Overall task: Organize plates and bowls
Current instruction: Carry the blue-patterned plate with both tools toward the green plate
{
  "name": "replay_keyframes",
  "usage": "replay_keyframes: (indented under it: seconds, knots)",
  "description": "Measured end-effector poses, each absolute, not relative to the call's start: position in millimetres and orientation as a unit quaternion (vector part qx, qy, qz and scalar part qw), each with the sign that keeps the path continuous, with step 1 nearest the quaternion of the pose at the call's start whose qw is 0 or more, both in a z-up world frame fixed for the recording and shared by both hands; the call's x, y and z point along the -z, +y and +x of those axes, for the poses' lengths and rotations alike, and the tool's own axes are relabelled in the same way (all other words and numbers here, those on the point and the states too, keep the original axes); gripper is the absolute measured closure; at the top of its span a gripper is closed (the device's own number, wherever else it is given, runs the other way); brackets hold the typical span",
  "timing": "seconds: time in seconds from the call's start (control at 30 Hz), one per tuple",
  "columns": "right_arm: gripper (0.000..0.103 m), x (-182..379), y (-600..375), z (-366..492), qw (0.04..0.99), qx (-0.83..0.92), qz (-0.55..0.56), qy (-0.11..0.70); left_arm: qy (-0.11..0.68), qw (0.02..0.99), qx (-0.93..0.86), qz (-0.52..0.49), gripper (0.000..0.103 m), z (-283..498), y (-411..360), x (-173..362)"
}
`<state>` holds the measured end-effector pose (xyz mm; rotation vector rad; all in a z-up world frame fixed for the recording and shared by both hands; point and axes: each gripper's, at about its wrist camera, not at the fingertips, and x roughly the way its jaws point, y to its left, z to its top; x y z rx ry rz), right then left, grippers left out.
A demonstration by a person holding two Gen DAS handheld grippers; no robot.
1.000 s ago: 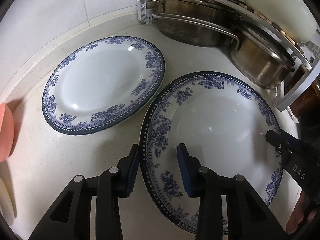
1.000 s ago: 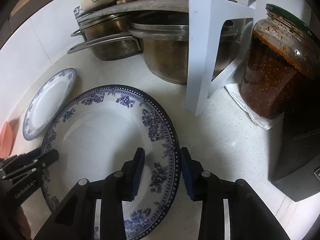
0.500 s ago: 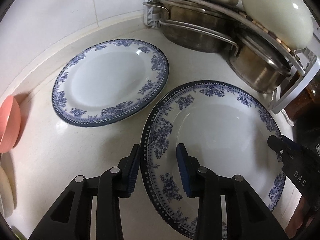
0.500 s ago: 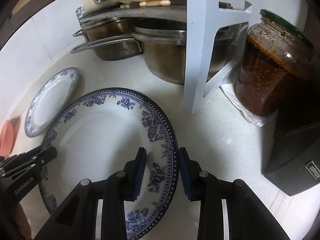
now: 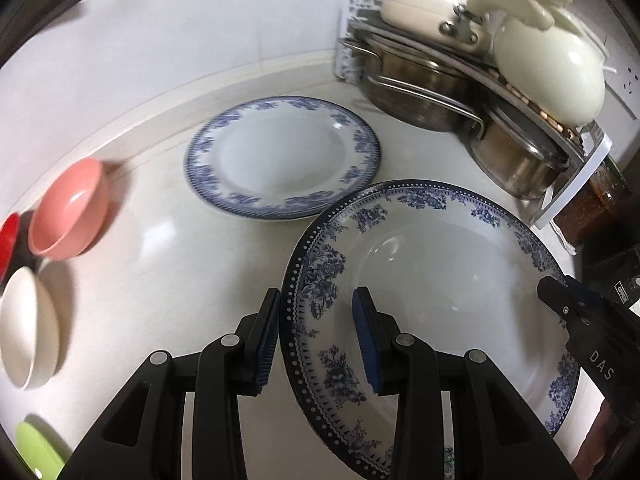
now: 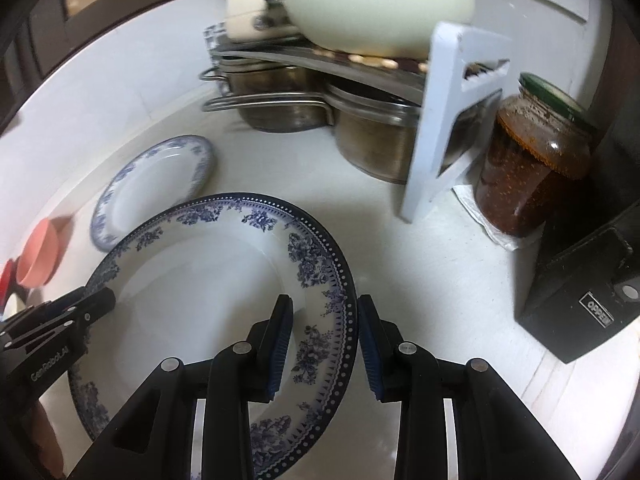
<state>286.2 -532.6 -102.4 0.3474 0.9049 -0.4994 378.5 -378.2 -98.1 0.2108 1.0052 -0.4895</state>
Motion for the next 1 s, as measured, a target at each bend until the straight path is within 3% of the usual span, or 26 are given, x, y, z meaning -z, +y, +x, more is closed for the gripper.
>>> replay_keyframes:
  seconds: [1.0]
  knots:
    - [0.069, 49.1, -351.2, 279.8, 0.898, 0.082, 0.087, 0.423, 0.430, 0.899, 0.081, 0.010, 0.069, 310.8, -145.1, 42.4]
